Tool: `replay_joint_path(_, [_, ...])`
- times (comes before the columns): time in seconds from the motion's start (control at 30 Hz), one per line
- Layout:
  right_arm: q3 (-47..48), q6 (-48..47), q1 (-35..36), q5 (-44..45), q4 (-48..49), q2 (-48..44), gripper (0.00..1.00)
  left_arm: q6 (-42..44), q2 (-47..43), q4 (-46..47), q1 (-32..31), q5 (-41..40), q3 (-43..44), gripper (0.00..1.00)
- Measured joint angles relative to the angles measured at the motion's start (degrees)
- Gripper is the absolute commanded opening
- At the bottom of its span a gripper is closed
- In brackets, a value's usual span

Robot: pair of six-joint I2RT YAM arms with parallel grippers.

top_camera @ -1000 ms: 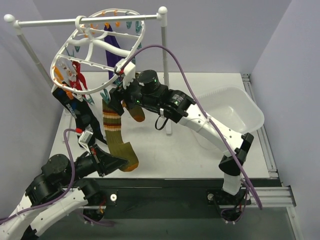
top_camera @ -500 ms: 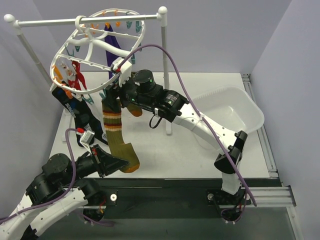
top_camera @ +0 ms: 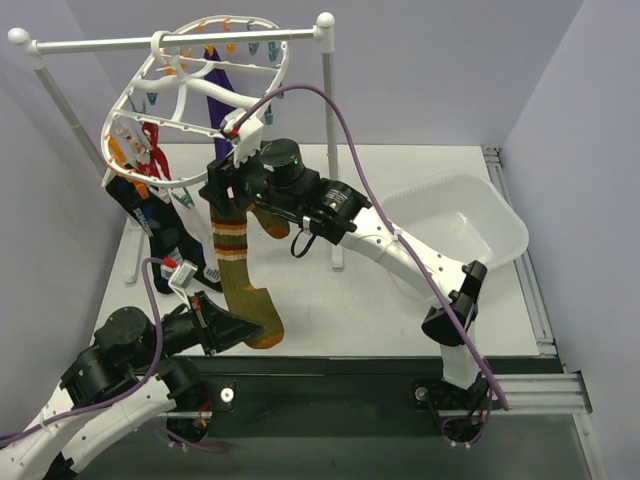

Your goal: Remove the socks clipped to the hanger

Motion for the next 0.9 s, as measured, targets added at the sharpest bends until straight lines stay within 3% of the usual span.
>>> replay_joint_path(0.1, [0.00,0.44,0.00,0.55,0.07,0.00,0.43,-0.02,0.00,-0.02,0.00,0.22,0.00,0.00])
replay_joint_path(0.17, [0.00,0.68,0.00,0.70,0.07,0.00,0.08,-0.02,0.00,-0.02,0.00,0.24,0.00,0.00])
replay_joint_path(0.2, [0.00,0.66,0.00,0.74,0.09,0.00,0.00,-0.02,0.00,-0.02,0.00,0.31,-0.02,0.00])
replay_joint_path(0.67, [0.11,5.16,-0.59,1.57,-1.84,0.00,0.00,-3.41,-1.03,-0.09,0.00,2.97,-5.05,0.00])
replay_joint_path(0.7, [0.11,5.40,-0.70,1.55,-2.03,0.00,0.10,-3.89,-1.31,-0.26,0.00,3.19,-5.88,0.00])
replay_joint_path(0.73, [0.11,5.60,-0.83,1.55,-2.21,0.00,0.45,-4.24,-1.62,-0.50,0.00,3.26,-6.43,0.00])
replay_joint_path(0.8, [-0.28,6.19,-0.94,1.42,-2.32,-0.15,0.69,-4.90,-2.16,-0.68,0.00,3.26,-6.73,0.00])
replay_joint_path(0.87, [-2.95,6.95,-0.94,1.27,-2.51,-1.51,0.77,-5.25,-2.45,-0.35,0.00,3.13,-6.51,0.00])
replay_joint_path(0.9, [-4.55,7.50,-0.94,1.38,-3.19,-2.38,0.87,-5.25,-2.27,-0.07,0.00,3.08,-6.40,0.00])
